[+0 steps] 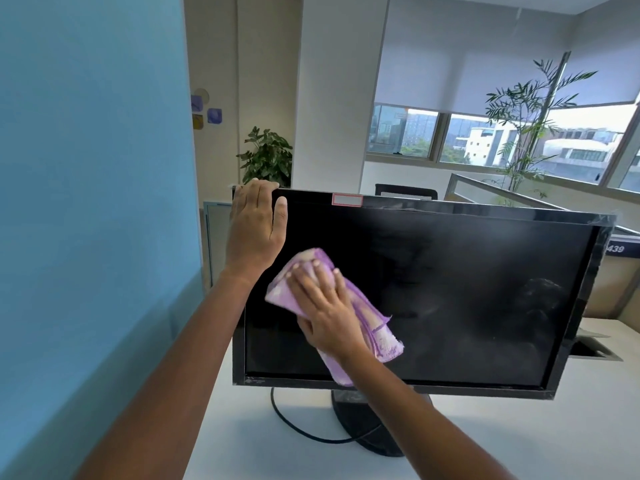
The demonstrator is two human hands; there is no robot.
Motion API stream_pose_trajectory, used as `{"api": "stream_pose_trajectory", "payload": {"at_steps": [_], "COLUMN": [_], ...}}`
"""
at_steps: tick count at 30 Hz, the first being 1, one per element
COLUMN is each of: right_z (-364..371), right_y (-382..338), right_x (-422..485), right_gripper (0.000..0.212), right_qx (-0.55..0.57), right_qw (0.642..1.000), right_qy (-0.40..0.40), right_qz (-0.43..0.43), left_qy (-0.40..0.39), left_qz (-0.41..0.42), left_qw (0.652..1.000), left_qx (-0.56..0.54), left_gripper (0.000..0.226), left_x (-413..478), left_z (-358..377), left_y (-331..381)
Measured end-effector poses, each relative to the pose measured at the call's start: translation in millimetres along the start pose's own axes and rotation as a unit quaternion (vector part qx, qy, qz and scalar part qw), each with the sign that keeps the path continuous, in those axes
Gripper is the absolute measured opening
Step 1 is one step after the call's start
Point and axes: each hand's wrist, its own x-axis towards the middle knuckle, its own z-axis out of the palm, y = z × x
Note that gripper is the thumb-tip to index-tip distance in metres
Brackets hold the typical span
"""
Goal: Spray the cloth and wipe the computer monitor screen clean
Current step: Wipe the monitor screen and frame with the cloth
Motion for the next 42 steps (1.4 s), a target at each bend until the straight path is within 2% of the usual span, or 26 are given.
{"api": "stream_pose_trajectory", "payload": {"at_steps": [3, 7, 11, 15, 18, 22, 25, 28, 32, 37, 40, 42], "right_z": [9.9, 1.6, -22.2, -40.4, -42.1, -22.3, -7.5, 7.1, 29.2, 42.5, 36.1, 25.4], "right_y": [0.0, 30.7, 82.0, 124.9, 129.9, 96.9, 72.8, 55.5, 36.0, 33.6, 44.5, 58.9], "right_x": [-20.0, -27.0, -16.3, -2.9, 2.3, 0.7, -3.9, -17.5, -50.6, -89.0, -85.0, -75.4], "right_gripper": [0.062, 0.064, 0.057, 0.052, 0.045, 0.051, 0.056, 0.058, 0.053, 0.06, 0.061, 0.058], "right_qx": [-0.053, -0.09, -0.086, -0.032, 0.014, 0.039, 0.03, 0.006, -0.017, -0.103, -0.133, -0.119], "right_qw": [0.994, 0.984, 0.988, 0.971, 0.964, 0.968, 0.976, 0.989, 0.997, 0.974, 0.957, 0.963], "right_qy": [-0.019, 0.022, 0.12, 0.213, 0.22, 0.179, 0.164, 0.136, 0.054, -0.041, -0.048, -0.03], "right_qz": [-0.094, -0.152, -0.04, 0.103, 0.149, 0.172, 0.139, 0.065, -0.049, -0.198, -0.252, -0.241], "left_qy": [-0.012, -0.024, -0.064, -0.095, -0.087, -0.062, -0.051, -0.042, -0.034, -0.035, -0.042, -0.049], "left_qz": [0.019, 0.037, 0.068, 0.112, 0.111, 0.091, 0.086, 0.082, 0.079, 0.078, 0.079, 0.078], "left_qw": [0.999, 0.996, 0.989, 0.983, 0.987, 0.993, 0.995, 0.995, 0.996, 0.996, 0.996, 0.995], "left_qx": [0.024, 0.076, 0.118, 0.107, 0.074, 0.03, 0.025, 0.023, 0.014, 0.017, 0.027, 0.035], "left_gripper": [0.043, 0.046, 0.052, 0.056, 0.056, 0.056, 0.055, 0.053, 0.05, 0.05, 0.051, 0.052], "left_x": [0.6, 3.9, 5.4, 5.2, 5.9, 6.9, 7.9, 7.6, 7.1, 4.7, 4.4, 5.9], "left_z": [-2.5, -5.5, -0.6, 13.9, 20.6, 23.0, 24.9, 26.7, 28.2, 26.7, 24.4, 23.2], "left_y": [-0.5, 8.4, 19.4, 29.4, 33.7, 32.6, 31.7, 32.7, 33.4, 34.4, 37.6, 41.1]}}
